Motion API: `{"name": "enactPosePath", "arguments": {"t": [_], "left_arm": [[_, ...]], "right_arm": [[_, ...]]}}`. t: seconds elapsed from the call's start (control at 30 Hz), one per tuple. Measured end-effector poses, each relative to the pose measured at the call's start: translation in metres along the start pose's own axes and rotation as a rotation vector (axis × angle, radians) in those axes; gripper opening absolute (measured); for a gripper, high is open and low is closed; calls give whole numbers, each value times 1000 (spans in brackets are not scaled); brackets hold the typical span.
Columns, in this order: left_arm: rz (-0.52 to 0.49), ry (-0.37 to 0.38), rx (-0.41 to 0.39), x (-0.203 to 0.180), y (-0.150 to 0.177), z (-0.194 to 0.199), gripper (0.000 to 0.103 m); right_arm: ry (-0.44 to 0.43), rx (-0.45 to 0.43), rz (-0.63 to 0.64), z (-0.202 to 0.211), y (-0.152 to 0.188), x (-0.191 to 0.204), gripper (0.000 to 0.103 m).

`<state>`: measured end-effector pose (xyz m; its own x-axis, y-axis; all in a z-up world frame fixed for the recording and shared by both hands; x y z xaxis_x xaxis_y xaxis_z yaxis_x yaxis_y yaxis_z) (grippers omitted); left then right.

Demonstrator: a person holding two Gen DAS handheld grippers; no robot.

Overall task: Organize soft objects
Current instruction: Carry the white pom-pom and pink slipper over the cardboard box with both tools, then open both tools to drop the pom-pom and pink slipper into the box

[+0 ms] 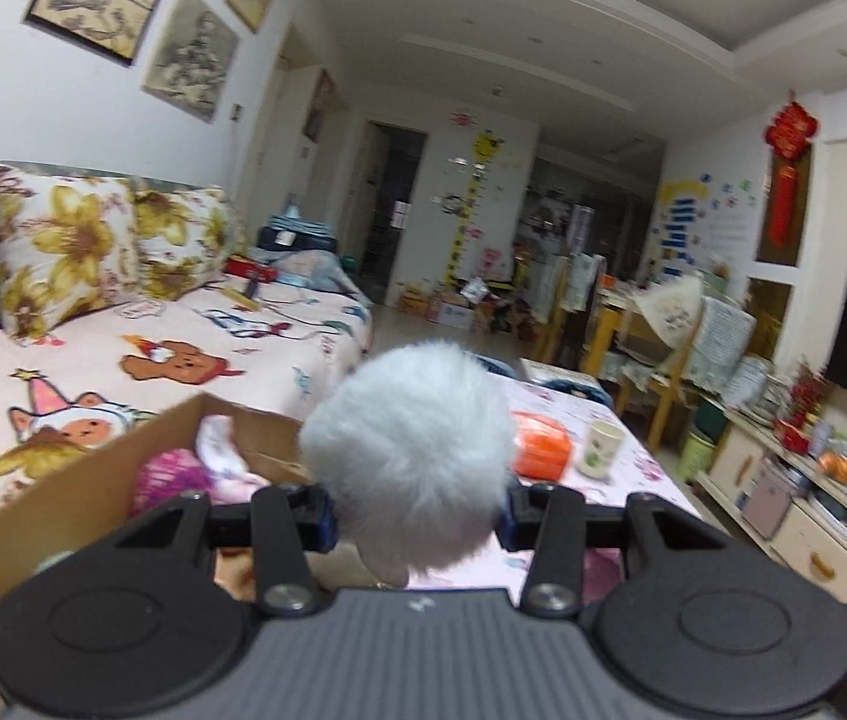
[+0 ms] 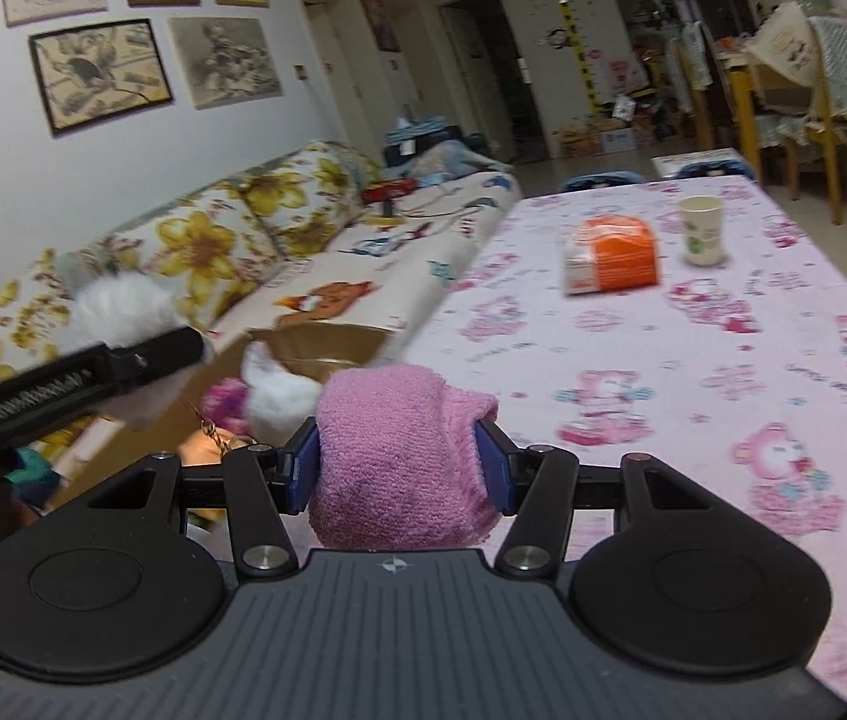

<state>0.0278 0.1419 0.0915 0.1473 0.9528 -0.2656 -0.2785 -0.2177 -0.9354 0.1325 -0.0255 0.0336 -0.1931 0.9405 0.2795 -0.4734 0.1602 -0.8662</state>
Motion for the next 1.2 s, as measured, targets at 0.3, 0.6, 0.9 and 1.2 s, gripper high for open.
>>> {"name": "enactPosePath", "arguments": {"t": [0.3, 0.6, 0.9, 1.2], "left_arm": [[70, -101, 6, 45, 1, -3, 45], [133, -167, 51, 82, 14, -10, 45], [172, -227, 87, 103, 23, -13, 52], [111, -242, 64, 95, 20, -10, 93]], "right_arm": [[-133, 28, -17, -29, 0, 40, 67], [-188, 71, -16, -51, 11, 65, 67], [-231, 130, 15, -54, 24, 73, 83], [-190, 47, 52, -31, 10, 64, 100]]}}
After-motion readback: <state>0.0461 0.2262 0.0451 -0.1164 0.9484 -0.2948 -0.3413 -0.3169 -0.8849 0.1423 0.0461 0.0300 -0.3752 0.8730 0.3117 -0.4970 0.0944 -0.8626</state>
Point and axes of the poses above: each gripper's, at about its wrist camera, not at the fingertips, and z roughly against the way its jaws point, x to its left, y to its underside, the point moved 10 cm from there along -z, roughly the way its jaws point, and after that the axes turned 6 degrees about y, right-handed, at the moved point
